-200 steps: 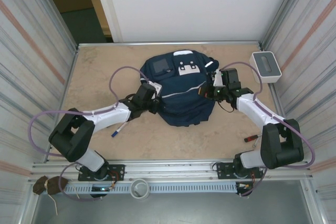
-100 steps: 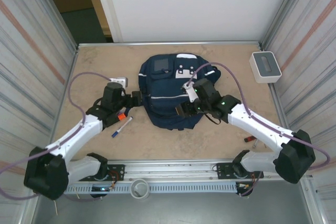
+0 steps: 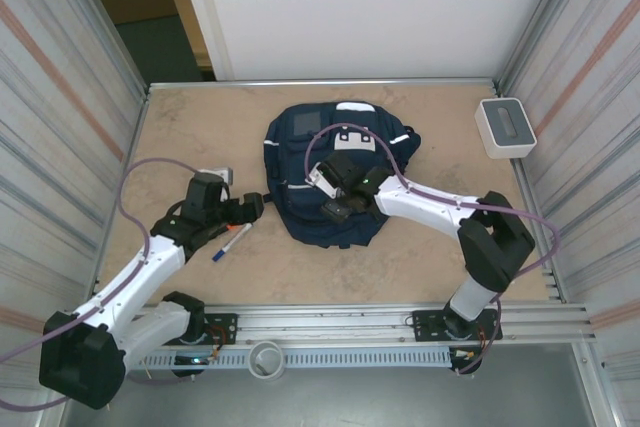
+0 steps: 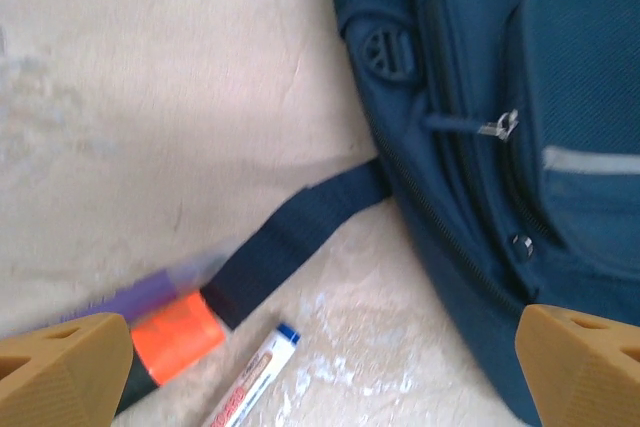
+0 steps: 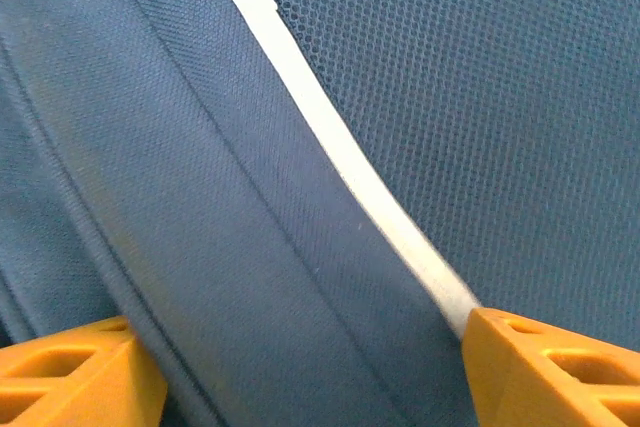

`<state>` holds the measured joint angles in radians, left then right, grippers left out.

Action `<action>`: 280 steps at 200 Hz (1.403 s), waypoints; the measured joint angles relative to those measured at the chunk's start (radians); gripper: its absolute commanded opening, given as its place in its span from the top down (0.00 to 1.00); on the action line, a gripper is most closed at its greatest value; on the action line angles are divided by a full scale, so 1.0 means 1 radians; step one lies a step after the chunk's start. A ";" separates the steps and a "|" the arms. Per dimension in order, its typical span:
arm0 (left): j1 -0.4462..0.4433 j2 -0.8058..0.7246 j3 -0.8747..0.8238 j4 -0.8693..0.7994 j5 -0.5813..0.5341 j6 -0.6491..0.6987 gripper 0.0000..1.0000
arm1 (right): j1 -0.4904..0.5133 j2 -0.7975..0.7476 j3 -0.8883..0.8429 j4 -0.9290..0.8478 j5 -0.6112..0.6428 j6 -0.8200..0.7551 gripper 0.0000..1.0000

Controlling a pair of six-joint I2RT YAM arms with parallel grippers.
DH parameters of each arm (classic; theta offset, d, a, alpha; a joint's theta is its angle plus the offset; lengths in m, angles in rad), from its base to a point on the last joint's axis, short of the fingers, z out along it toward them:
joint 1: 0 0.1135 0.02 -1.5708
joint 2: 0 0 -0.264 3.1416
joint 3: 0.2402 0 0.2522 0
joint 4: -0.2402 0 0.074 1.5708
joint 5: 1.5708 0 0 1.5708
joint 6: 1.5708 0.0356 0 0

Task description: Pack the student bag

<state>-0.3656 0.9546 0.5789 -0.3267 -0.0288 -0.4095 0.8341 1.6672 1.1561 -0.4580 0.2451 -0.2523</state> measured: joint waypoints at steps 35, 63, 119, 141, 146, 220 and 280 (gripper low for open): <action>0.000 -0.028 -0.029 -0.056 -0.023 -0.029 0.02 | 0.011 0.023 0.041 -0.006 0.006 -0.035 0.75; 0.000 -0.027 -0.040 -0.088 -0.042 -0.040 0.03 | -0.014 0.022 0.097 -0.023 -0.056 -0.003 0.90; -0.026 0.063 -0.068 -0.128 -0.042 -0.071 0.04 | -0.100 -0.002 0.137 -0.045 -0.233 0.098 0.97; -0.029 0.119 -0.066 -0.129 -0.038 -0.075 0.06 | -0.129 -0.004 0.138 -0.050 -0.300 0.135 0.97; -0.029 0.140 -0.064 -0.130 -0.034 -0.075 0.07 | -0.134 -0.006 0.138 -0.051 -0.312 0.141 0.97; -0.039 0.324 0.005 -0.146 -0.001 -0.065 0.35 | -0.150 -0.024 0.138 -0.053 -0.370 0.168 0.97; -0.126 0.460 0.103 -0.225 -0.084 -0.058 0.69 | -0.166 -0.055 0.138 -0.051 -0.375 0.192 0.98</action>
<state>-0.4911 1.4151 0.6819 -0.5514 -0.1127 -0.4671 0.6682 1.6127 1.2942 -0.5091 -0.1295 -0.0605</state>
